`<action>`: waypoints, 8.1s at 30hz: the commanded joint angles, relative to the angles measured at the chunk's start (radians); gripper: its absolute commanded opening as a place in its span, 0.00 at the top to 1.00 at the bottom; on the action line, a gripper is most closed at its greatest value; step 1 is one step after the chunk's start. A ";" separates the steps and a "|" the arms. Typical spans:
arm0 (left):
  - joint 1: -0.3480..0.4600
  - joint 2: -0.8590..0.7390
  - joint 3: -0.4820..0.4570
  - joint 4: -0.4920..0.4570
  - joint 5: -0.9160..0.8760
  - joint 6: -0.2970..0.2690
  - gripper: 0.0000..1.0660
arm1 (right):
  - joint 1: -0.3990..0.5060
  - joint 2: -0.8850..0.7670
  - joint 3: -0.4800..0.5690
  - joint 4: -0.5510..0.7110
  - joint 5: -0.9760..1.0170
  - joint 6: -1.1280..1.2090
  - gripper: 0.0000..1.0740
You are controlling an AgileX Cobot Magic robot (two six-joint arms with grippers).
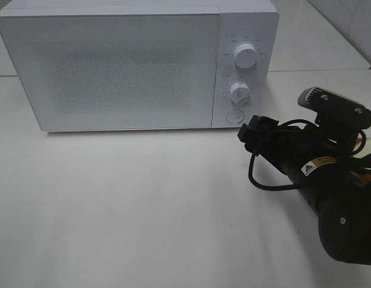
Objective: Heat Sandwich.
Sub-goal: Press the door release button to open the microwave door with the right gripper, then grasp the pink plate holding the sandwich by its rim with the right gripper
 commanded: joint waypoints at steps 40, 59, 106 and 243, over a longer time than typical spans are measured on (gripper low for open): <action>0.002 -0.015 0.000 0.002 -0.004 0.001 0.09 | -0.001 0.053 -0.086 -0.065 0.150 1.112 1.00; 0.002 -0.015 0.000 0.002 -0.004 0.001 0.09 | -0.135 0.225 -0.287 -0.176 0.219 1.135 0.99; 0.002 -0.015 0.000 0.002 -0.004 0.002 0.09 | -0.267 0.348 -0.526 -0.292 0.093 1.155 1.00; 0.002 -0.015 0.000 0.002 -0.004 0.001 0.09 | -0.404 -0.420 -0.325 -0.870 1.821 -0.194 0.08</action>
